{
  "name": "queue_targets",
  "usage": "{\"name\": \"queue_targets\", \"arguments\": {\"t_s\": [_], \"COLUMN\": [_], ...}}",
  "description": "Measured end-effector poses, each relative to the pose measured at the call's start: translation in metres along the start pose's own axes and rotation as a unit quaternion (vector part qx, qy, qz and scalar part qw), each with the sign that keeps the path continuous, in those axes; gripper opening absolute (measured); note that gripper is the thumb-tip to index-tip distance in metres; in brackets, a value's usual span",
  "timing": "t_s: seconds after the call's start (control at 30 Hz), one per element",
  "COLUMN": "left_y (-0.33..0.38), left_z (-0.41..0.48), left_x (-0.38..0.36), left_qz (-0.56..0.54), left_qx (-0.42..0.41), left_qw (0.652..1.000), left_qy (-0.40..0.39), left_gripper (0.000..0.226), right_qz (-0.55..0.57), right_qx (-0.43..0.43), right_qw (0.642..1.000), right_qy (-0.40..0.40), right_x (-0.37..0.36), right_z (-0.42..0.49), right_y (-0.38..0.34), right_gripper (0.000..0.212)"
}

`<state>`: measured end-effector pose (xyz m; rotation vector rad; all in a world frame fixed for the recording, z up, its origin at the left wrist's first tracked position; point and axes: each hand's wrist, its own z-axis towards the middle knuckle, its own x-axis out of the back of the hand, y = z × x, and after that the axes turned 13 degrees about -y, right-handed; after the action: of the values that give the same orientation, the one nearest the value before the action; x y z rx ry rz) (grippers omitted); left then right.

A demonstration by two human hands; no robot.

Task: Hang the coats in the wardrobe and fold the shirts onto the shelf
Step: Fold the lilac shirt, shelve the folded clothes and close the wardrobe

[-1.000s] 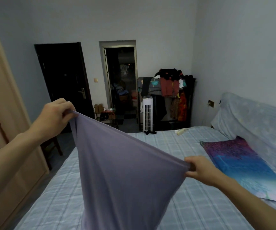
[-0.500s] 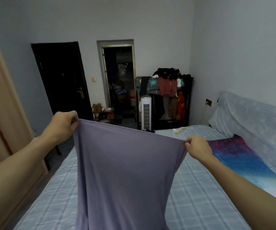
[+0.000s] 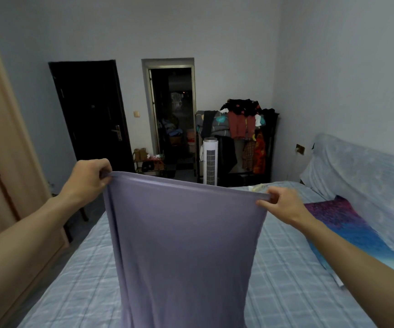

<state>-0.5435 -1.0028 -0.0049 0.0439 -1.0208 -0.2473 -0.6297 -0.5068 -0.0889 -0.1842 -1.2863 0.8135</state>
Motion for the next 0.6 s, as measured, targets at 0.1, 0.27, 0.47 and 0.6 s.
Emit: {"name": "queue_targets", "arguments": {"t_s": [0.1, 0.27, 0.47, 0.6], "left_y": [-0.002, -0.007, -0.012, -0.011], "left_z": [-0.002, -0.004, -0.010, -0.012], "left_x": [0.004, 0.004, 0.001, -0.006], "left_qz": [-0.009, -0.037, -0.236, -0.262], "left_qx": [-0.011, 0.033, 0.051, 0.041], "left_qw": [1.000, 0.996, 0.958, 0.954], "left_qy": [-0.001, -0.073, -0.155, -0.143], "left_gripper": [0.026, 0.023, 0.018, 0.019], "right_qz": [-0.001, 0.076, 0.214, 0.209], "right_qx": [0.020, 0.005, 0.014, 0.023], "right_qw": [0.999, 0.994, 0.972, 0.974], "right_qy": [0.032, 0.080, 0.096, 0.089], "right_x": [0.005, 0.009, 0.021, 0.029], "right_z": [0.004, 0.013, 0.023, 0.026], "right_y": [0.001, 0.003, 0.009, 0.013], "right_gripper": [0.033, 0.024, 0.020, 0.021]}}
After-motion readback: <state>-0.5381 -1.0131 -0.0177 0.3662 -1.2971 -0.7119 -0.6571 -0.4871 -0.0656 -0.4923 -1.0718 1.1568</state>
